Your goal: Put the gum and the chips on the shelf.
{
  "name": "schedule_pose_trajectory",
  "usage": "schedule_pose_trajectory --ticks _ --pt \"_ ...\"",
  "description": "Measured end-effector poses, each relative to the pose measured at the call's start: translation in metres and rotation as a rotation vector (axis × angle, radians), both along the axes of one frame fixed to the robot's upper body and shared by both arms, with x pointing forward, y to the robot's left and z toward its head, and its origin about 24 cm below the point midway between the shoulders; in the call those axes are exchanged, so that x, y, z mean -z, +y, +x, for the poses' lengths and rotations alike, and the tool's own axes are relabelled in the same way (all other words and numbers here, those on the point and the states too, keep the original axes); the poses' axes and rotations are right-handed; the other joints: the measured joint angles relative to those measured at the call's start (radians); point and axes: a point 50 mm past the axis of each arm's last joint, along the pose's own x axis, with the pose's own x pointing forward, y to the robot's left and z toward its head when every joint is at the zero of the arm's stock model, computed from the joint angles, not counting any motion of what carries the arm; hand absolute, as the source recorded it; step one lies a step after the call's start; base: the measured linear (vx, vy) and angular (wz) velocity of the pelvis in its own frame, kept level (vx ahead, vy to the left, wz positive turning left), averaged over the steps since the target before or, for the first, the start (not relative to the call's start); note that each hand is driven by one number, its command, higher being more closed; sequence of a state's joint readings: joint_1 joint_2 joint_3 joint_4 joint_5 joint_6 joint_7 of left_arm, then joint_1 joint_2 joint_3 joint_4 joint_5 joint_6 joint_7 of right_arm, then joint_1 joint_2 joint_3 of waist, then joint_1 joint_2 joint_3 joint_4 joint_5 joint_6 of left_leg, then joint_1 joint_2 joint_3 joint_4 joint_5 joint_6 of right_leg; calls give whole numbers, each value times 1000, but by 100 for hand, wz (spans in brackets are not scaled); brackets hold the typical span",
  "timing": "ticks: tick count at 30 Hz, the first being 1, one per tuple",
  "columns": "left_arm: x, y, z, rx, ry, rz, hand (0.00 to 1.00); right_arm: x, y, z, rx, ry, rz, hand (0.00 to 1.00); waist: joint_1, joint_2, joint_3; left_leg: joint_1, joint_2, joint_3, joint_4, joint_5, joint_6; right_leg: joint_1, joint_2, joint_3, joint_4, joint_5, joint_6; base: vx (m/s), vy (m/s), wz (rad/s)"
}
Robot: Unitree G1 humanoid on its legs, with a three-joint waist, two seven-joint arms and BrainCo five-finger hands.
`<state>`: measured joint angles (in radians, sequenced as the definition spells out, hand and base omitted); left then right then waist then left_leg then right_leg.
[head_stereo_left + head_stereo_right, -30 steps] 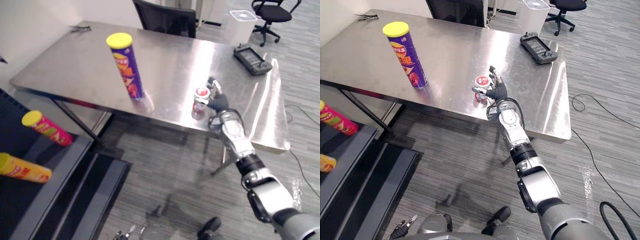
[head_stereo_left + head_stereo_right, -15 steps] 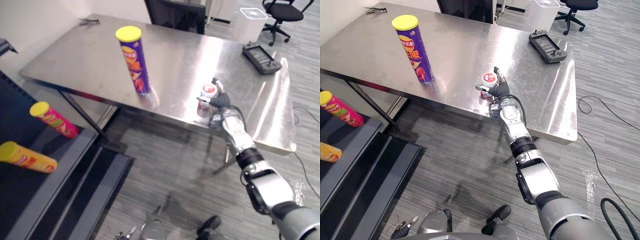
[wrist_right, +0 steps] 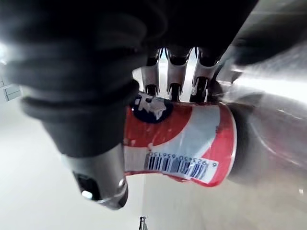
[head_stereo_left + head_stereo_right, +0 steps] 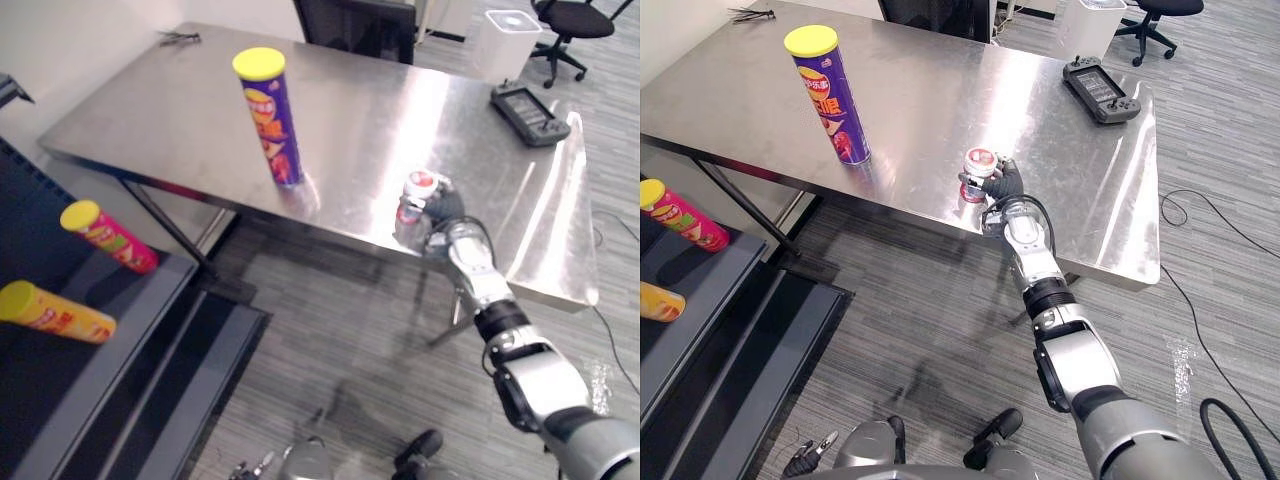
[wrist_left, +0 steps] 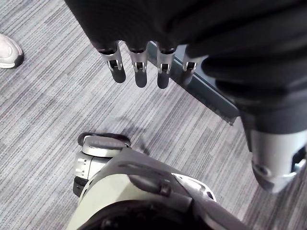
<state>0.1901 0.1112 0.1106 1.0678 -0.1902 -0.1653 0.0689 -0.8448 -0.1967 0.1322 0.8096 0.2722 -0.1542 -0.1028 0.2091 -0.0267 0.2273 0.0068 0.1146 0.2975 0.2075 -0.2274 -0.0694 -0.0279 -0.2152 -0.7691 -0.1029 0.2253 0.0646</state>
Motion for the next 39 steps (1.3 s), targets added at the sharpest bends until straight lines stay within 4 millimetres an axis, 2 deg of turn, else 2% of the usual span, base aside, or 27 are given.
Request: schedule_pose_trajectory --ticks 5,11,15,18,20,24,26,35,39 --pt "0 0 1 7 -5 0 0 4 -1 -1 2 7 1 100 14 -3 4 19 -1 0 -15 0 0 14 -1 0 -2 0 0 -2 1 1" --pt "-1 0 4 8 -14 2 0 1 1 -2 -2 -15 9 100 14 -6 13 26 -8 4 -24 0 0 13 -5 3 -2 0 0 2 3 -2" --pt "-1 0 4 9 -13 2 0 1 12 -11 -54 -44 6 100 9 -6 13 35 -3 20 -25 1 1 11 -4 16 -2 0 0 17 -9 -9" --pt "-1 0 3 9 -10 3 0 -7 16 -23 -90 -117 31 100 2 -6 13 36 -2 20 -22 1 1 11 -4 17 2 0 0 0 0 0" --pt "0 1 0 8 1 4 0 -18 19 -31 -124 -179 42 100 -15 -6 13 40 0 21 -19 1 1 10 -8 23 17 -2 -1 2 4 -2" --pt "0 2 -1 11 8 9 0 -36 12 -49 -156 -305 35 100 -24 -9 11 49 1 21 -10 2 2 -5 -30 37 84 -31 -7 -3 8 -6" --pt "0 2 -4 3 15 8 0 -42 10 -60 -187 -359 28 100 -42 -10 11 48 2 18 -11 3 3 -25 -48 39 139 -54 -9 -8 16 6" --pt "0 6 -6 -15 15 11 0 -33 7 -81 -255 -373 27 100 -47 -28 2 42 1 26 -19 5 6 -45 -49 64 147 -60 -12 -30 -20 -3" --pt "-1 11 -10 -4 25 25 0 -24 5 -91 -277 -361 28 100 -52 -56 -22 29 4 23 -23 12 9 -49 -36 64 120 -58 -15 -43 -42 0"
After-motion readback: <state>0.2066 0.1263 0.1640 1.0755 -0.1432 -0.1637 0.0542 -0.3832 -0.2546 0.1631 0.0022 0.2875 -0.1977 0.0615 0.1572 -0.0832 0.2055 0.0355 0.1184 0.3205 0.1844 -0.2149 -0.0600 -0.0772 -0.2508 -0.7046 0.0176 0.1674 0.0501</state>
